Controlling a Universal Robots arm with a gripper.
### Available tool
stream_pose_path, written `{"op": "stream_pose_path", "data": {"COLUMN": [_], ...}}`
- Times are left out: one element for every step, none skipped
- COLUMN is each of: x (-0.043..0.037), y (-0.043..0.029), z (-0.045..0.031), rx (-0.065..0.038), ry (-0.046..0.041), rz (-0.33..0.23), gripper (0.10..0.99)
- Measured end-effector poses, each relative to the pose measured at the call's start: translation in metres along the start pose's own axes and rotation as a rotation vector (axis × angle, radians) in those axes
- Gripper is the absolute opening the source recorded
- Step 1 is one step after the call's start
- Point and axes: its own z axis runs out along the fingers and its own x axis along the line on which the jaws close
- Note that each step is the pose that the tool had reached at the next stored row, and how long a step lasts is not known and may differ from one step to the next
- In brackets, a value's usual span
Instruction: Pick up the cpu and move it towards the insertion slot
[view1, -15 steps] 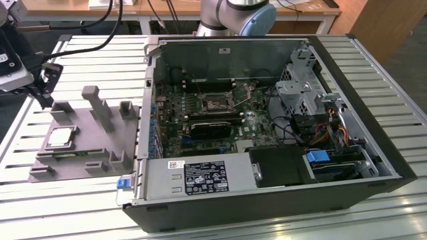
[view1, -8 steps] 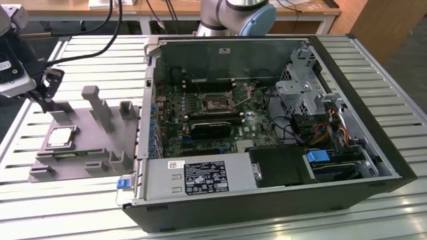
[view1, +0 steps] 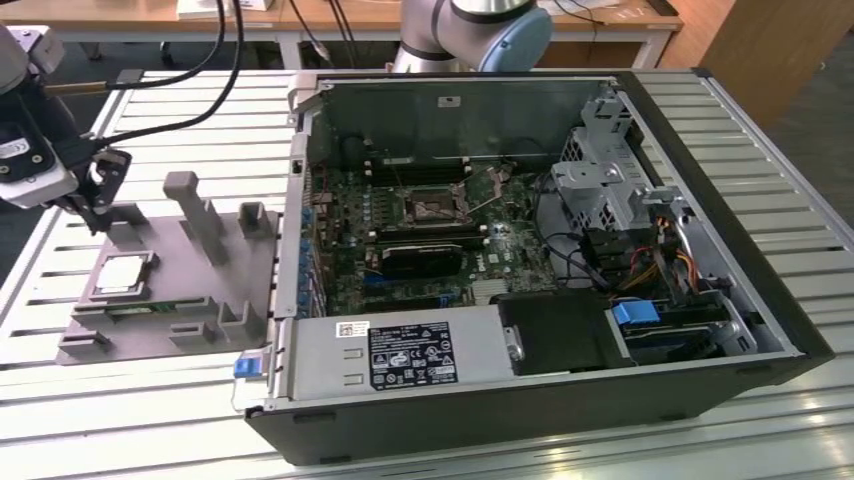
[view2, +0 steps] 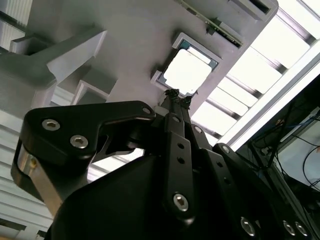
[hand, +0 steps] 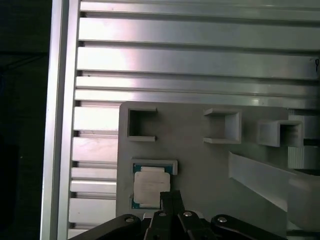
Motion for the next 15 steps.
{"op": "stream_pose_path", "data": {"x": [0.0010, 0.0021, 0.0033, 0.0044, 0.0055, 0.0066, 0.0076, 0.0085, 0.0092, 0.0097, 0.0101, 0.0106, 0.0109, 0.0110, 0.0111], "y": [-0.0001, -0.0003, -0.0005, -0.0010, -0.0015, -0.0022, -0.0032, -0.0044, -0.0058, -0.0073, -0.0090, -0.0108, -0.0124, -0.0138, -0.0148], "z": [0.0017, 0.0034, 0.0050, 0.0064, 0.0077, 0.0088, 0.0099, 0.0110, 0.0121, 0.0132, 0.0144, 0.0156, 0.0169, 0.0182, 0.0197], "rx": [0.000, 0.000, 0.000, 0.000, 0.000, 0.000, 0.000, 0.000, 0.000, 0.000, 0.000, 0.000, 0.000, 0.000, 0.000], "ry": [-0.0004, -0.0010, -0.0019, -0.0030, -0.0040, -0.0054, -0.0067, -0.0082, -0.0095, -0.0108, -0.0120, -0.0132, -0.0143, -0.0152, -0.0161], "rz": [0.000, 0.000, 0.000, 0.000, 0.000, 0.000, 0.000, 0.000, 0.000, 0.000, -0.001, -0.001, -0.001, -0.001, -0.001], "gripper": [0.102, 0.102, 0.102, 0.102, 0.102, 0.102, 0.102, 0.102, 0.102, 0.102, 0.102, 0.102, 0.102, 0.102, 0.102]}}
